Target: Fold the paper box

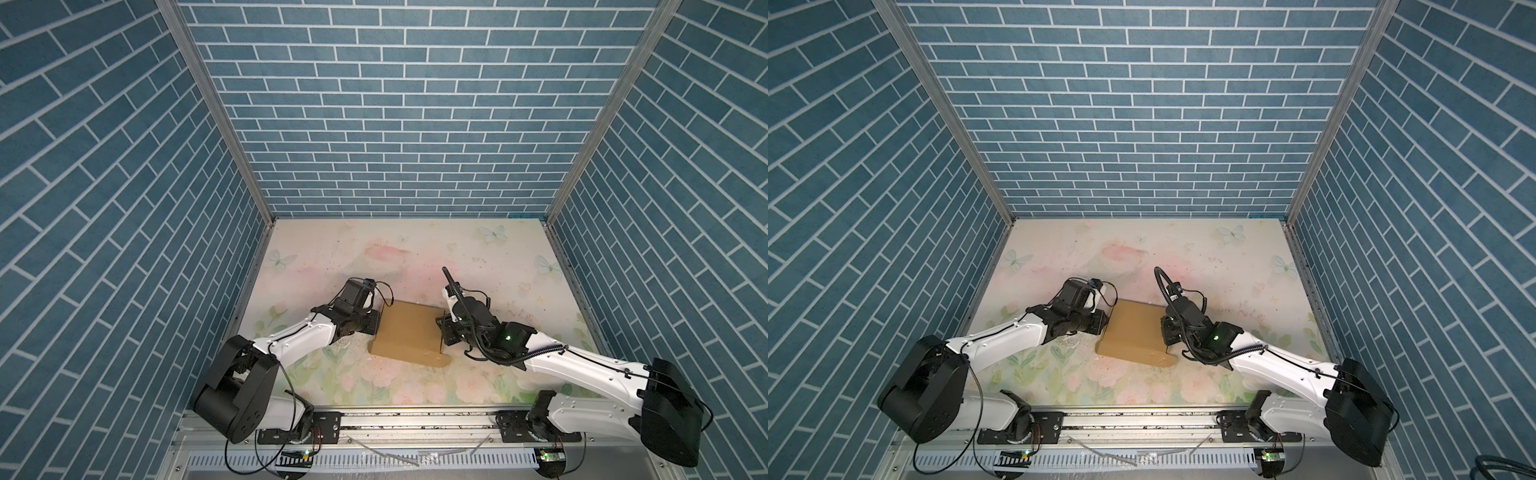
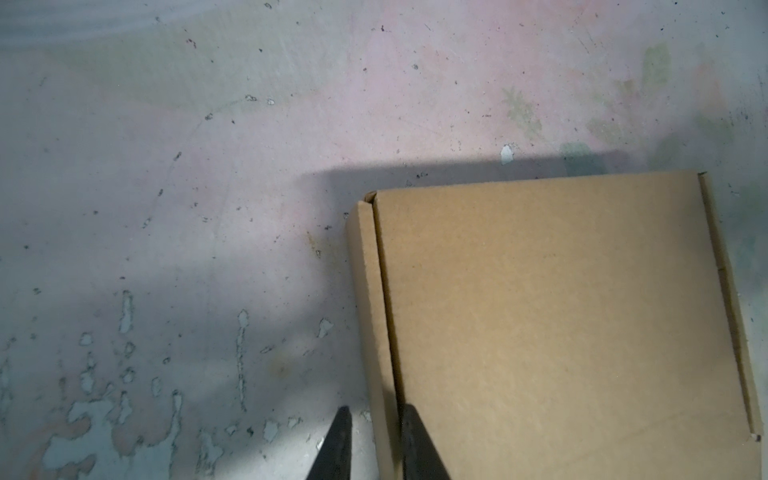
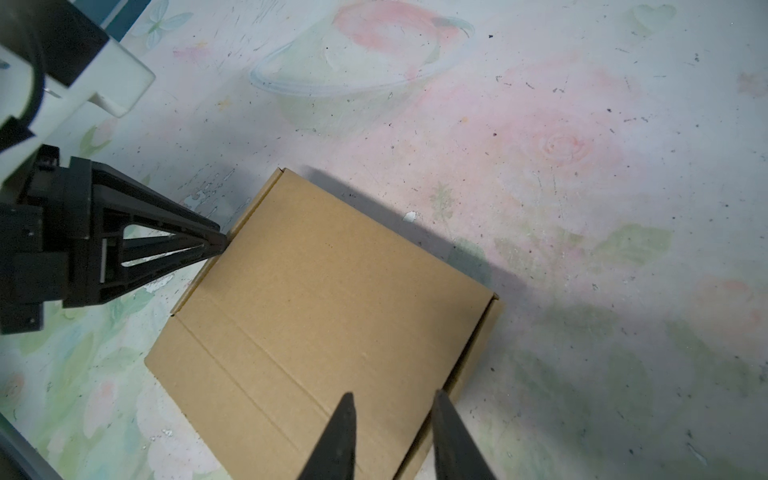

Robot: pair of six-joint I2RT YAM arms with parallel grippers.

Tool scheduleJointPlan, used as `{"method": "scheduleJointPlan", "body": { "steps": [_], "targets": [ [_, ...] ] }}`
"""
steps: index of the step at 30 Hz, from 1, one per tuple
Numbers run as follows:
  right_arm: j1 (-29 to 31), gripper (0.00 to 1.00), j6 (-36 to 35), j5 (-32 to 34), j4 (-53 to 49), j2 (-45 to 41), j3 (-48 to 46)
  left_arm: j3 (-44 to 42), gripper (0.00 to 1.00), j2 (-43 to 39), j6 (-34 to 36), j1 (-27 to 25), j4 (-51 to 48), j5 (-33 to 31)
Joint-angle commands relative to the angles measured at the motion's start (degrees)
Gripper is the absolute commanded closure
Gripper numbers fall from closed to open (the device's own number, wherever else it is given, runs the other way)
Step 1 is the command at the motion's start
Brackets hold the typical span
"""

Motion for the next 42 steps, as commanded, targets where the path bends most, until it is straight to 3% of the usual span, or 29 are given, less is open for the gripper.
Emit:
{"method": "scheduleJointPlan", "body": {
  "steps": [1, 6, 14, 21, 35, 42],
  "targets": [
    [-0.9, 0.59, 4.0, 0.8, -0.7, -2.8, -2.4, -1.7, 0.78, -0.1, -0.7, 0.6, 0.2, -0.7],
    [-1.7, 0.47, 8.8, 1.2, -1.8, -6.0, -4.6, -2.7, 0.79, -0.3, -1.4, 0.9, 1.5, -0.2],
    [-3.6, 0.39, 14.5, 0.1, -5.7, -9.6, -6.4, -3.6, 0.82, -0.3, -2.3, 1.2, 3.0, 0.6],
    [-5.2, 0.25, 19.9, -3.5, -2.2, -12.6, -9.1, -4.7, 0.83, -0.9, -3.3, 1.5, 4.3, 0.9],
    [-8.6, 0.18, 30.0, -14.2, 17.5, -7.0, -16.2, -6.3, 0.85, -2.4, -4.0, 1.8, 4.8, 0.8],
    [-9.0, 0.17, 32.5, -15.7, 22.6, -3.5, -18.3, -7.1, 0.86, -2.5, -4.4, 2.0, 5.3, 0.7]
  ]
}}
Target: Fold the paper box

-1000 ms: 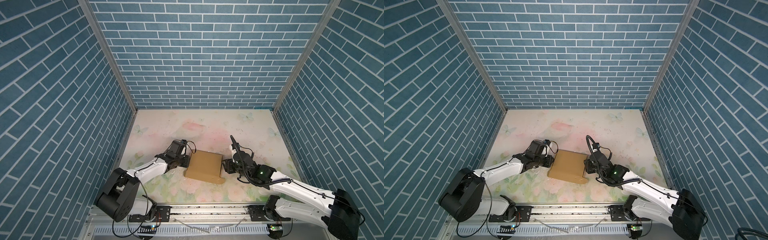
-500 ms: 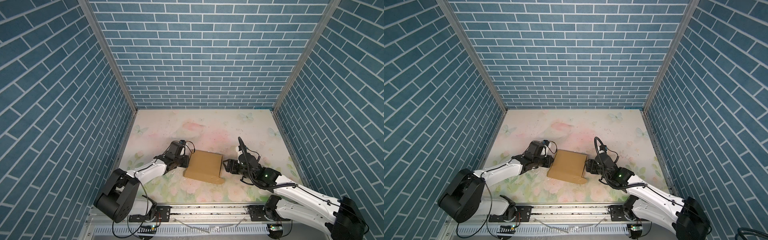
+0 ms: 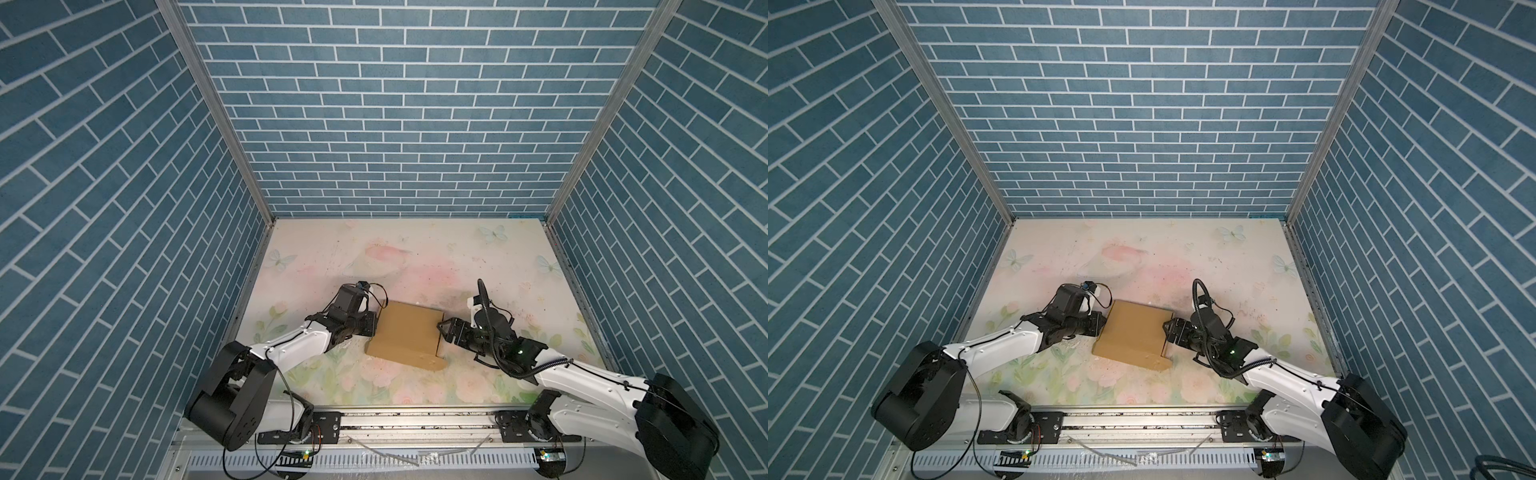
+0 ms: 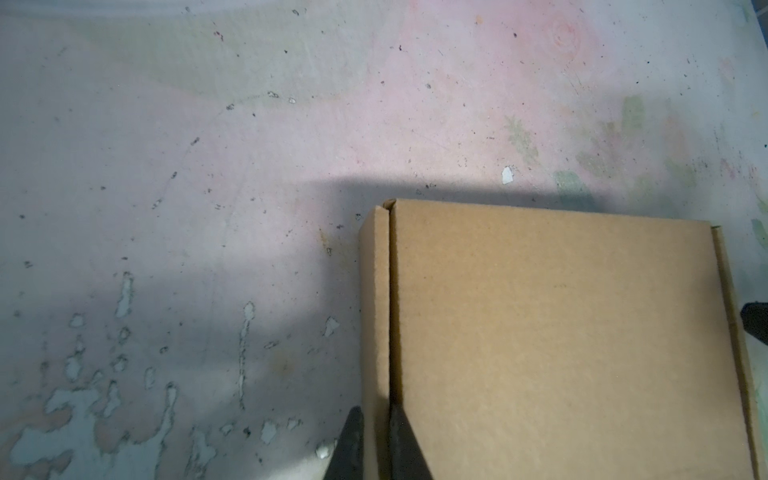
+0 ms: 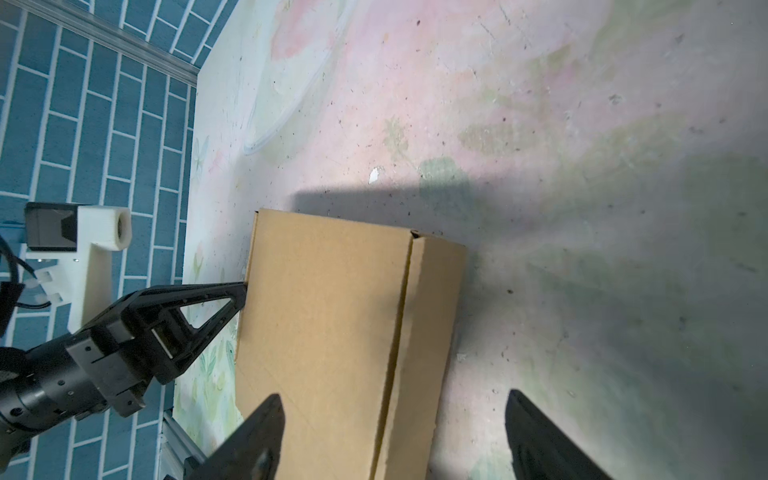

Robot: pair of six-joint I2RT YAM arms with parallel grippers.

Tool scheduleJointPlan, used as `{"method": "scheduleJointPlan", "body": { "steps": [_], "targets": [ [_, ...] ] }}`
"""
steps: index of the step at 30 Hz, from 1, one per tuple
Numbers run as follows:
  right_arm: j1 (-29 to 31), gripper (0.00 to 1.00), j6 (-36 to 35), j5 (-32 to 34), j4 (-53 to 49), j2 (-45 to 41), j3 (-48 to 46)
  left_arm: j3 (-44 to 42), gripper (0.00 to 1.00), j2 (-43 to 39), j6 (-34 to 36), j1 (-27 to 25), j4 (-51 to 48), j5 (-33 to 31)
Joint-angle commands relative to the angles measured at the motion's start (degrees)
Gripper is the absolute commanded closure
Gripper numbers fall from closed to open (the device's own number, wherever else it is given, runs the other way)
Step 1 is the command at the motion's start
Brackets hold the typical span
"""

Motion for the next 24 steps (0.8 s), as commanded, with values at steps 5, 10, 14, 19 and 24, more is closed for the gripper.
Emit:
{"method": "scheduleJointPlan", "body": {
  "steps": [5, 10, 14, 19, 24],
  "targets": [
    [-0.4, 0.17, 3.8, -1.3, 4.3, 2.1, -1.6, -2.0, 0.86, 0.0, -0.4, 0.6, -1.3, -0.5],
    [-0.4, 0.17, 5.1, -2.7, 7.2, 5.1, -1.6, -2.4, 0.86, 0.1, -0.7, 0.6, -0.9, -0.3],
    [-0.4, 0.17, 6.3, -3.2, 9.6, 7.6, -1.7, -2.9, 0.86, 0.0, -0.9, 0.7, -0.4, -0.3],
    [-0.4, 0.18, 7.6, -4.0, 13.0, 11.2, -1.7, -3.5, 0.86, 0.0, -1.0, 0.7, 0.1, -0.2],
    [-0.4, 0.18, 8.6, -5.1, 17.5, 14.8, -1.9, -3.7, 0.86, -0.1, -1.1, 0.9, 0.4, 0.0]
  ]
}}
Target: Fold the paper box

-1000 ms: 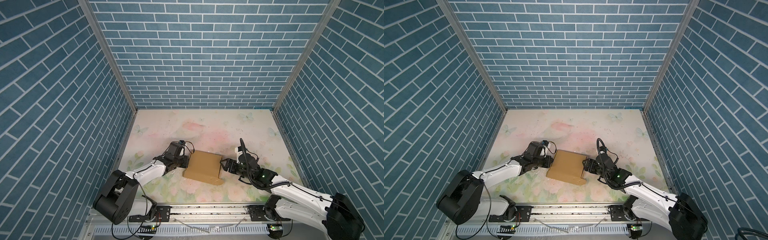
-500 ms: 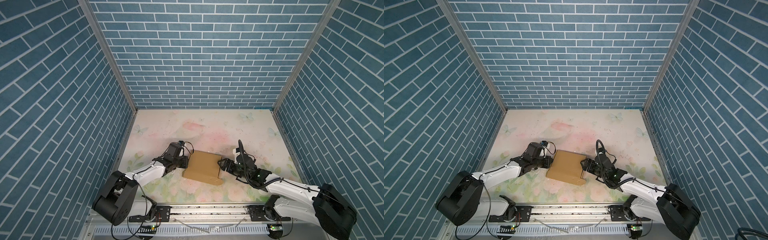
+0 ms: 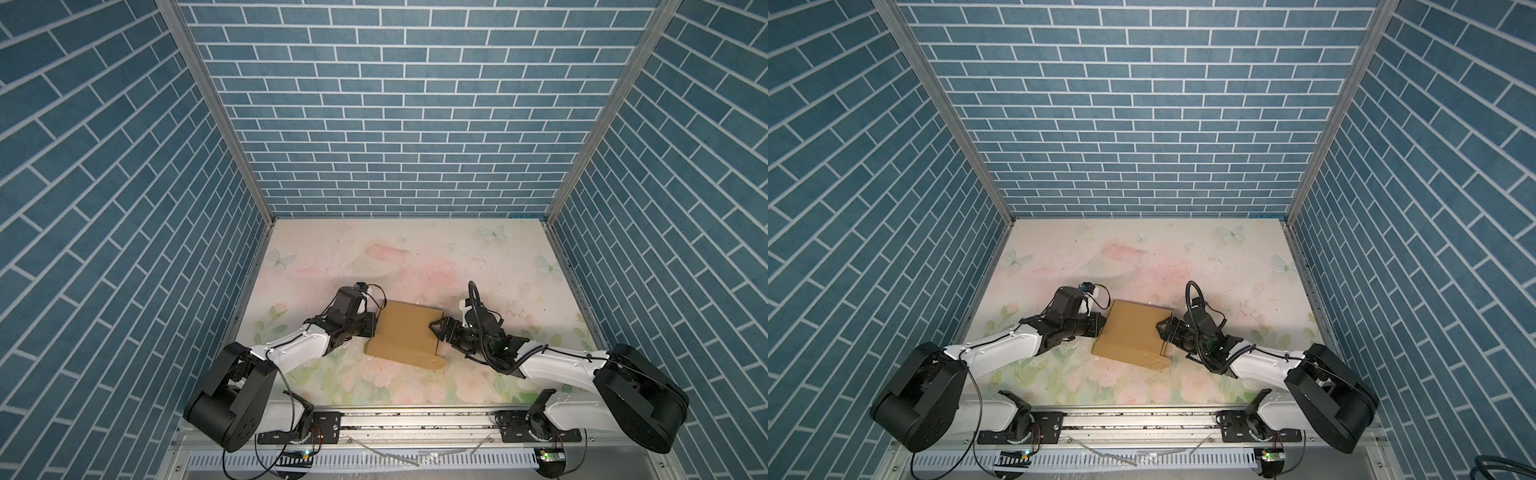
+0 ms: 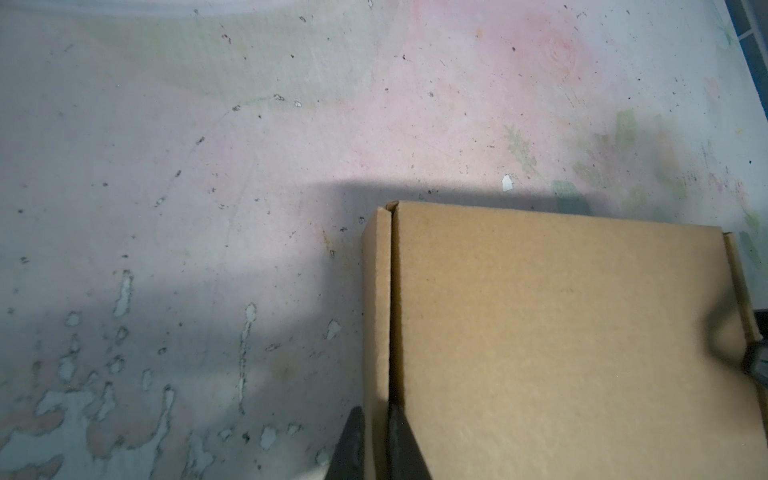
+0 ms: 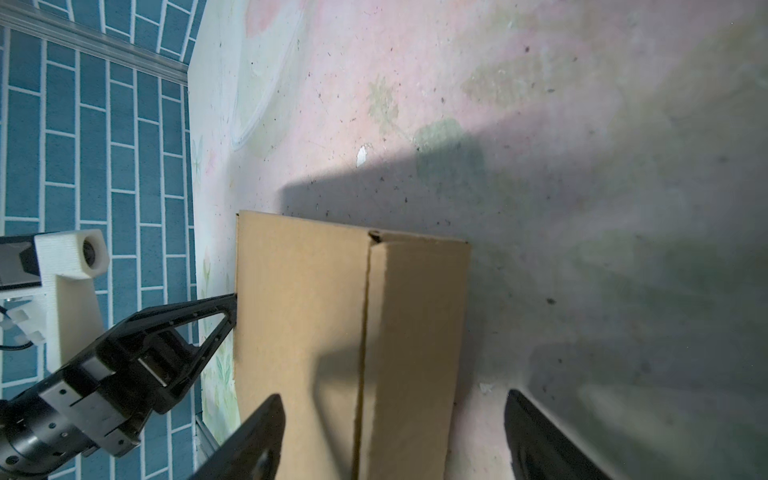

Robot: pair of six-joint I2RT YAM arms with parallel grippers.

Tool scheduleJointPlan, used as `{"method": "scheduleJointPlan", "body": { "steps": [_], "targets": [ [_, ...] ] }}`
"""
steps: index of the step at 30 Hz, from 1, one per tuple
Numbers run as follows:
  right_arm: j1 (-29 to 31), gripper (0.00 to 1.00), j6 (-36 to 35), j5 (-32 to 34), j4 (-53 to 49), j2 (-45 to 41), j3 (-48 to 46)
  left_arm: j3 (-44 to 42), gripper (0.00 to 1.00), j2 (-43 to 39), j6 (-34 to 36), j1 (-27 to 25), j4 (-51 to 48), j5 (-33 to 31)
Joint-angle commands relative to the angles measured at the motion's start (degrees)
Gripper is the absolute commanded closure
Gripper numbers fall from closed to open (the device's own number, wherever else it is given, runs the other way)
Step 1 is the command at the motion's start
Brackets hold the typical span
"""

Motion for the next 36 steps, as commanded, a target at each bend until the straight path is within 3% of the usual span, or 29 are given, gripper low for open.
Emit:
{"method": "scheduleJointPlan", "body": {
  "steps": [1, 21, 36],
  "targets": [
    [-0.2, 0.18, 2.9, -1.4, 5.6, 2.4, -1.6, -1.7, 0.86, 0.2, 0.0, 0.5, -3.0, -0.2],
    [-0.2, 0.23, 3.7, -7.2, 21.1, 11.0, 2.0, -0.3, 0.82, 0.4, -0.1, 0.5, -3.5, 0.4],
    [-0.2, 0.28, 5.5, -8.1, 23.7, 14.1, 5.0, 1.6, 0.76, -0.2, 0.5, 0.5, -5.9, 0.5]
  ]
}}
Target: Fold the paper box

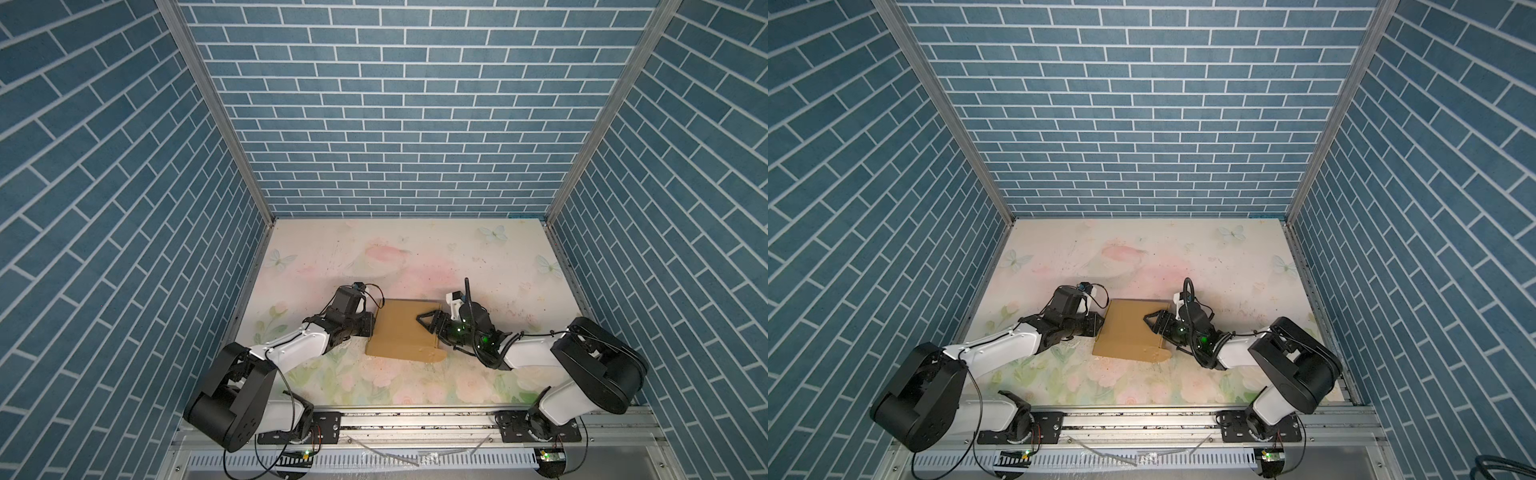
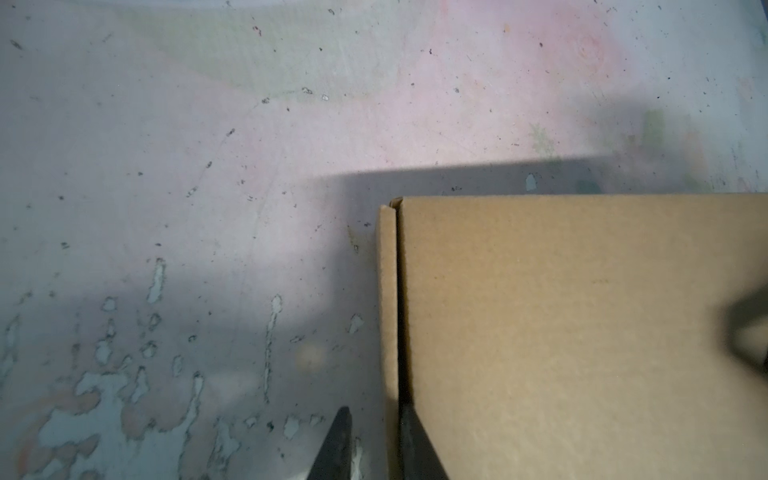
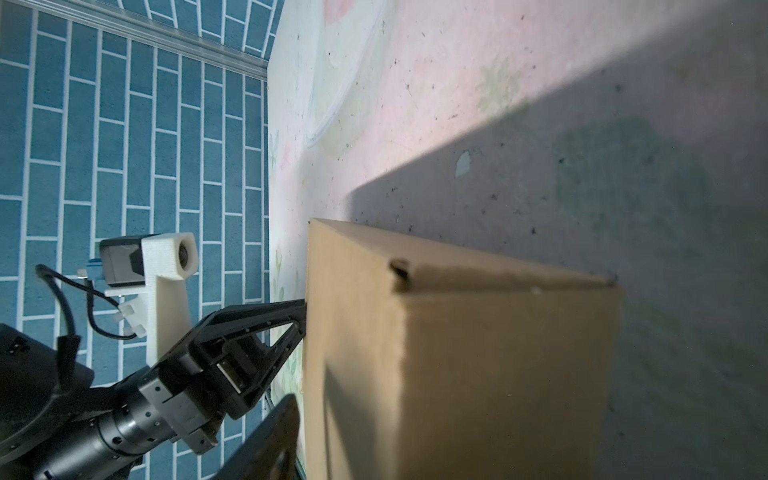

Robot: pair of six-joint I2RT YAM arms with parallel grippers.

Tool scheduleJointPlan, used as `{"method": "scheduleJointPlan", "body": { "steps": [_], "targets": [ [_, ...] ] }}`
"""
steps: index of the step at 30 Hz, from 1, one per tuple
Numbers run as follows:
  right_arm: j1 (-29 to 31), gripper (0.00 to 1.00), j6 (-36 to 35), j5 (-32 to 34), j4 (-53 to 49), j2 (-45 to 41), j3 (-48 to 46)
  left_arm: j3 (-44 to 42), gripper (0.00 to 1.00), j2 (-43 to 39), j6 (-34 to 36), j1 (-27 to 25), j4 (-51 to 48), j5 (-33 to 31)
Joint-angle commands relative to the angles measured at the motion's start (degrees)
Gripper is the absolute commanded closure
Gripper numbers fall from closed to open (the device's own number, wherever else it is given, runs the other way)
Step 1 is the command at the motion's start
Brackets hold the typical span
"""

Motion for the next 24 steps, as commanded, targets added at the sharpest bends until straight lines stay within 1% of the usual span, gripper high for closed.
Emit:
{"method": "scheduleJointPlan", "body": {
  "steps": [1, 7, 19, 24],
  "targets": [
    [0.2, 0.29, 2.3, -0.6, 2.8, 1.2, 2.9, 0.8, 0.76, -0.2, 0.7, -0.1, -3.2, 1.3],
    [0.6, 0.30, 2.9, -0.6, 1.7, 1.9, 4.1, 1.4, 0.75, -0.3, 0.8, -0.1, -3.7, 1.4],
    [1.2, 0.38, 4.4, 0.4, 0.7, 2.2, 5.3, 3.3, 0.68, -0.1, 1.4, -0.2, -4.9, 1.8],
    [1.5, 0.38, 5.4, 0.5, 0.5, 1.7, 6.6, 4.3, 0.68, -0.3, 2.2, -0.2, -6.1, 1.7]
  ]
}}
